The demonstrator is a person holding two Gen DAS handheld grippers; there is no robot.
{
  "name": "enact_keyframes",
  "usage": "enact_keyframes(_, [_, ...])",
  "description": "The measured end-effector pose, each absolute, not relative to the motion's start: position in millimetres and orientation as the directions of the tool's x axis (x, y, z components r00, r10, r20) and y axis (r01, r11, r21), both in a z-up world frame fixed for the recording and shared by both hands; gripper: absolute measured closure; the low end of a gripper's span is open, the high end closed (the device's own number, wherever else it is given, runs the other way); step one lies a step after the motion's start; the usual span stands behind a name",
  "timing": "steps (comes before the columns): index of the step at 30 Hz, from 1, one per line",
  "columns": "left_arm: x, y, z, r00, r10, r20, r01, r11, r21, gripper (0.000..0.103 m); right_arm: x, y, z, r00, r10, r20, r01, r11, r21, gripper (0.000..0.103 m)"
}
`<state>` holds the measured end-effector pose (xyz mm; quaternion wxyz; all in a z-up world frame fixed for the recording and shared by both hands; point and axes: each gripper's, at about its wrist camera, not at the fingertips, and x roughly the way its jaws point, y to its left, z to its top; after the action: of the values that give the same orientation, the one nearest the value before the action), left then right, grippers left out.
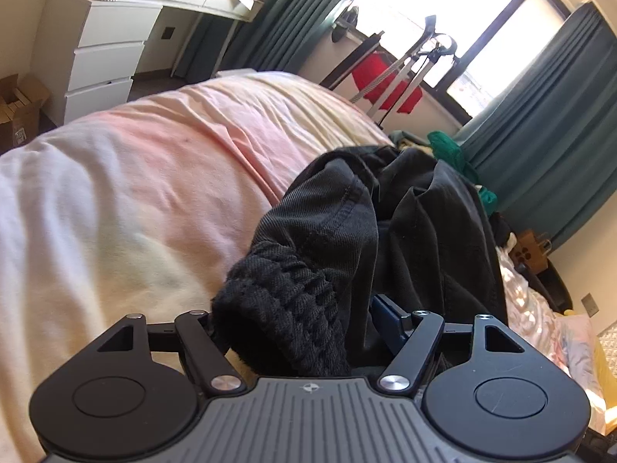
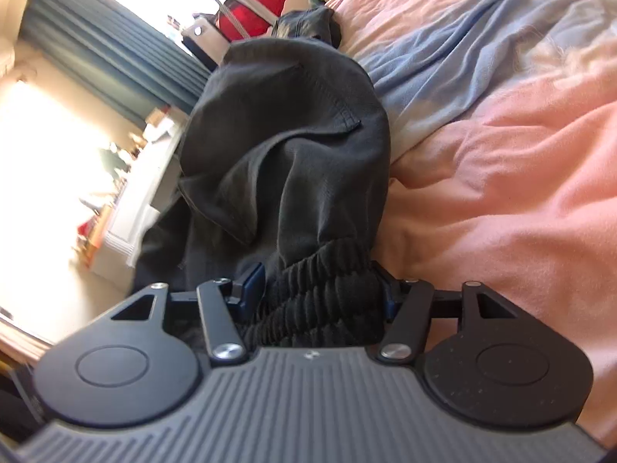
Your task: Fold clothes
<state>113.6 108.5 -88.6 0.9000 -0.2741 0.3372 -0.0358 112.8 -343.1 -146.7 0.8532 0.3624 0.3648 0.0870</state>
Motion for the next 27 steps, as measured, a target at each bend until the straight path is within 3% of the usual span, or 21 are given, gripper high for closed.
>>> enact_keyframes(1, [117, 106, -90, 0.760, -0.259, -0.596, -0.112, 0.851, -0.513, 0.065, 112, -341, -145, 0.721, 0.403, -0.564, 0.115, 0.733, 0.670, 0.062])
enact_keyframes(2, [121, 104, -91, 0.749, -0.271, -0.604, -0.101, 0.855, -0.508, 0.069, 112, -340, -143, 0.723, 0.392, -0.568, 0.114, 0.744, 0.659, 0.072])
enact_keyframes(3, [125, 102, -90, 0.742, -0.284, -0.607, -0.082, 0.861, -0.502, 0.079, 110, -339, -142, 0.728, 0.389, -0.564, 0.114, 0.743, 0.659, 0.080])
enact_keyframes(4, [127, 101, -87, 0.742, -0.288, -0.605, -0.065, 0.868, -0.493, 0.086, 106, -341, -142, 0.738, 0.397, -0.545, 0.117, 0.721, 0.683, 0.080])
enact_keyframes(12, [145, 133, 6, 0.812, -0.316, -0.491, -0.005, 0.837, -0.547, 0.089, 89, -321, -132, 0.766, 0.482, -0.425, 0.084, 0.581, 0.810, 0.082])
enact_keyframes(16, [159, 154, 71, 0.855, -0.237, -0.461, 0.012, 0.898, -0.441, 0.089, 89, -270, -124, 0.749, 0.560, -0.353, 0.013, 0.521, 0.854, 0.082])
enact_keyframes(19, [171, 189, 109, 0.891, -0.072, -0.448, -0.097, 0.934, -0.343, 0.089, 104, -205, -124, 0.705, 0.655, -0.271, -0.057, 0.434, 0.899, 0.082])
enact_keyframes(23, [200, 242, 106, 0.871, 0.121, -0.476, -0.264, 0.932, -0.247, 0.088, 129, -118, -133, 0.635, 0.756, -0.160, -0.130, 0.308, 0.942, 0.082])
enact_keyframes(27, [235, 288, 49, 0.802, 0.191, -0.566, -0.371, 0.901, -0.222, 0.088, 160, -53, -165, 0.546, 0.811, -0.211, -0.110, 0.319, 0.941, 0.082])
